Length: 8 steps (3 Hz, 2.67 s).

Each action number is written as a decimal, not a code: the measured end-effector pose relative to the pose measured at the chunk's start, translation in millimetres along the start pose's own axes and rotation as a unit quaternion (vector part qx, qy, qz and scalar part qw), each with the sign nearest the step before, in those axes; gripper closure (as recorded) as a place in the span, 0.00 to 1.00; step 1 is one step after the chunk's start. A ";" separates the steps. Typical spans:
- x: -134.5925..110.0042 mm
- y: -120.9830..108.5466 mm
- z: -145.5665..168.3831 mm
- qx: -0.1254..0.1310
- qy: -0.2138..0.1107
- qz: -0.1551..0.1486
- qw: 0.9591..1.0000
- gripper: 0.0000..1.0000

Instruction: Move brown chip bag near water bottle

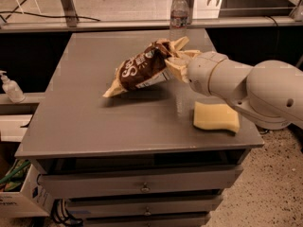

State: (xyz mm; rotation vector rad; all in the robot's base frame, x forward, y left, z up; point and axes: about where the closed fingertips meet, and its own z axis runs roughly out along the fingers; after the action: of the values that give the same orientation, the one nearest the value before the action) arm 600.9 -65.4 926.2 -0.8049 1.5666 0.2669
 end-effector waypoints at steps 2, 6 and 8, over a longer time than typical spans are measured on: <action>4.0 -14.6 1.5 0.027 0.000 -0.012 1.000 1.00; 69.3 -97.1 -9.5 0.136 0.042 -0.030 0.989 1.00; 84.2 -120.7 4.2 0.146 0.047 -0.035 0.988 1.00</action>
Offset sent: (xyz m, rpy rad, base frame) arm 0.0273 -0.0345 -0.0009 -0.0404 -0.0801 -0.1280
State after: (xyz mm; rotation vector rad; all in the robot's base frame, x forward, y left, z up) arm 683.1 -178.6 880.2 -0.6479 1.6156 -0.0538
